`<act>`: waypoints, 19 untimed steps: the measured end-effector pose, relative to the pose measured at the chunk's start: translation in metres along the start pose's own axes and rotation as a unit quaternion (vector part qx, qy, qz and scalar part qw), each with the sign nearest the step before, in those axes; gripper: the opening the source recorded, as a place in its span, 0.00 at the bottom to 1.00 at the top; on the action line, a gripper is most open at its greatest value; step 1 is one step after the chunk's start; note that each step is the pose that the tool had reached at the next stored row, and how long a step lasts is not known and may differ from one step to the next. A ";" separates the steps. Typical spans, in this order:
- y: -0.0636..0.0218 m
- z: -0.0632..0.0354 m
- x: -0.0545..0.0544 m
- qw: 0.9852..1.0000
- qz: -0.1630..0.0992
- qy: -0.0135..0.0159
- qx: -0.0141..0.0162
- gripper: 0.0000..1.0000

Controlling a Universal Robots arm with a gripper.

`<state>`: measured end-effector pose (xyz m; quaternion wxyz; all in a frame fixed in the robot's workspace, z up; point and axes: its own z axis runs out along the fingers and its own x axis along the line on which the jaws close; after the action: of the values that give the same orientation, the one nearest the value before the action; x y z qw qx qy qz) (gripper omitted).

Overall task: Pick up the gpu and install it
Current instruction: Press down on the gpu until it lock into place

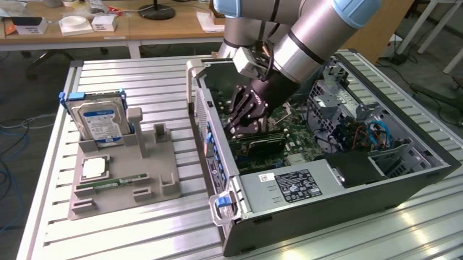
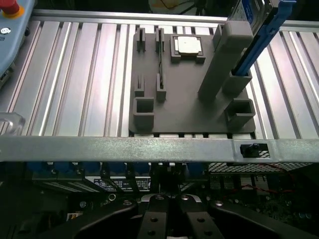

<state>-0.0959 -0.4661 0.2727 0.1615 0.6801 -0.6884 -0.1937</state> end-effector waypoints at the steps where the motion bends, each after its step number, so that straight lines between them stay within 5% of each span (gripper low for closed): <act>1: -0.0003 0.0006 0.000 1.000 0.000 0.000 0.000 0.10; 9: -0.0044 0.0005 0.000 1.000 0.000 -0.001 -0.001 0.10; 15: -0.0118 -0.0043 0.000 1.000 0.000 -0.001 -0.013 0.10; 17: -0.0120 -0.0044 -0.001 1.000 0.000 -0.001 -0.013 0.10; 19: -0.0109 -0.0037 -0.001 1.000 0.000 -0.001 -0.010 0.10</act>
<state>-0.0845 -0.4656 0.2707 0.1679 0.6781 -0.6868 -0.2007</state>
